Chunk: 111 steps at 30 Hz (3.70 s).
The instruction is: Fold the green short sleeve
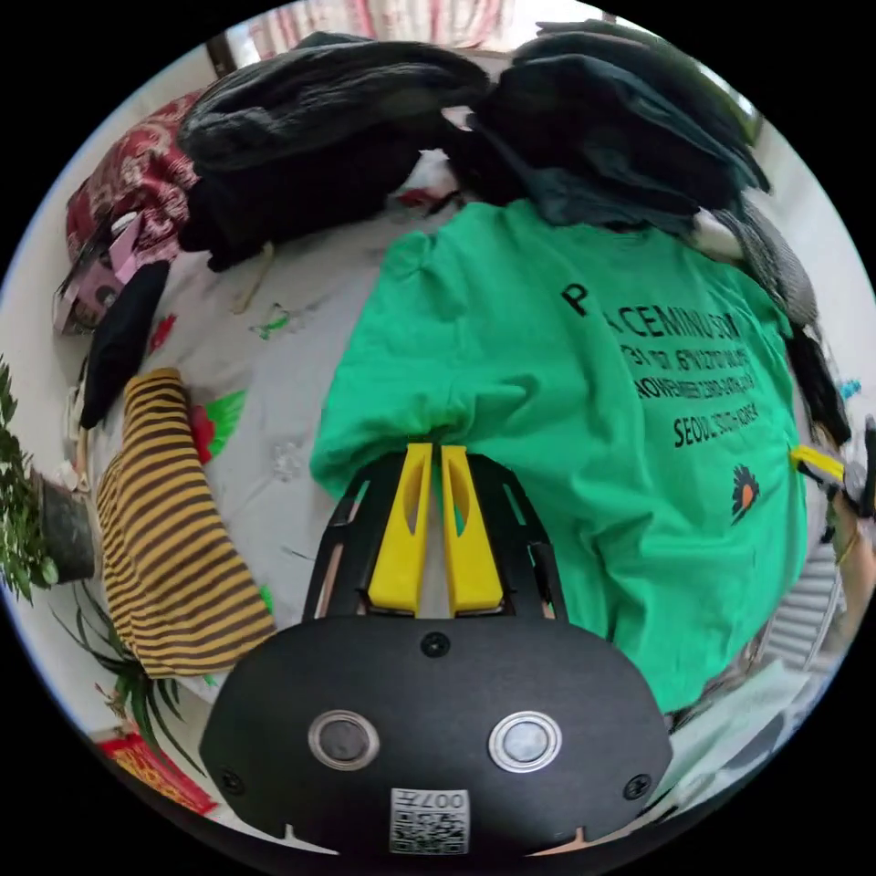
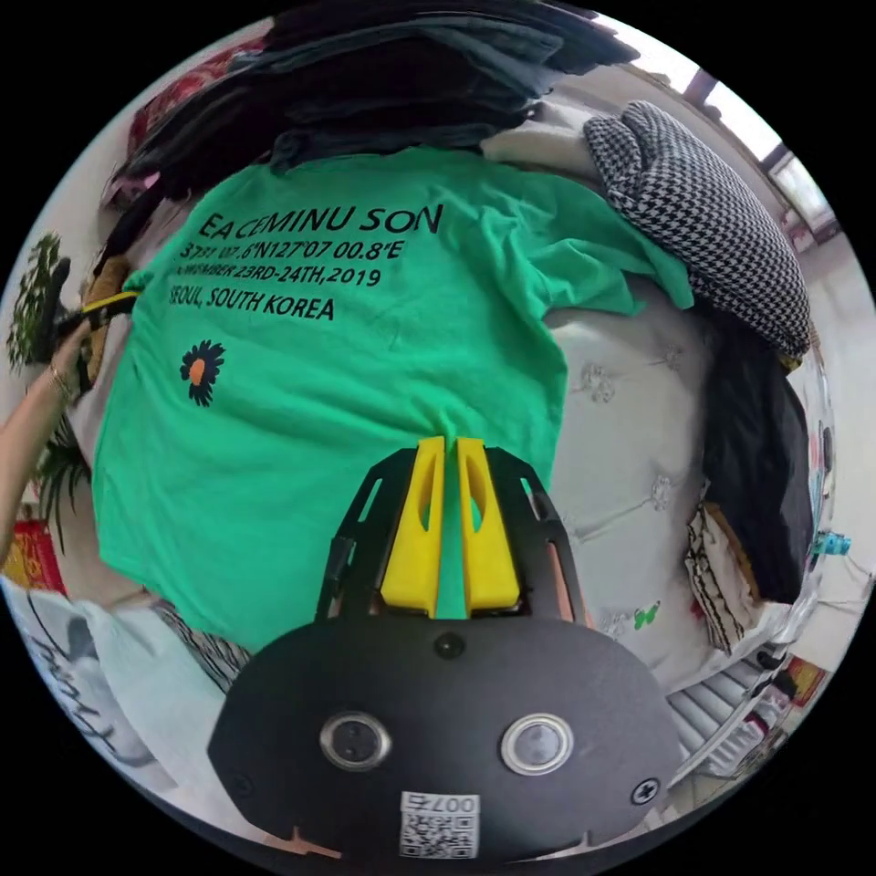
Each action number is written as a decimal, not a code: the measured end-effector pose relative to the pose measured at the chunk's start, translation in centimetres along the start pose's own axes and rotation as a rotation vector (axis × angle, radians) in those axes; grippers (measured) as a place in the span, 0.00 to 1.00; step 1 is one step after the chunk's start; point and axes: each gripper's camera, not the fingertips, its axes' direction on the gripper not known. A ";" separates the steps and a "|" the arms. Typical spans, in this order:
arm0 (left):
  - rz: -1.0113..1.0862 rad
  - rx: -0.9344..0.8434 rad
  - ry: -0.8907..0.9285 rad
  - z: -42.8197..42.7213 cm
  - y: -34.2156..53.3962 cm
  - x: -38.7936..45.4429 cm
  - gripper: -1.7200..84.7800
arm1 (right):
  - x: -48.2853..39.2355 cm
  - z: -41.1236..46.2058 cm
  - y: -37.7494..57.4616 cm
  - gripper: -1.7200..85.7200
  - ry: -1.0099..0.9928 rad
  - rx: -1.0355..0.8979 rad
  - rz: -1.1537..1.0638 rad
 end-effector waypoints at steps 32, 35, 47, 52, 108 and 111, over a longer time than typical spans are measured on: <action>-0.125 -0.082 0.119 -6.9 33.6 4.1 0.02 | 12.8 5.9 22.5 0.03 -0.619 -0.046 0.202; -0.206 0.011 0.220 -8.7 35.8 -0.1 0.01 | 16.1 3.4 23.9 0.03 -0.591 0.070 0.187; -0.500 0.190 0.596 -6.7 46.9 -14.6 0.01 | 24.3 7.6 28.5 0.10 -0.711 0.039 0.236; -0.595 0.236 0.743 -3.8 50.1 -18.8 0.01 | 25.0 11.4 29.6 0.07 -0.780 -0.008 0.270; -0.631 0.463 1.247 1.5 61.5 -21.5 0.01 | 31.5 0.9 43.9 0.02 -1.120 0.417 0.347; -0.607 0.517 1.244 1.0 55.8 -22.1 0.01 | 31.4 -0.9 39.3 0.02 -1.130 0.459 0.324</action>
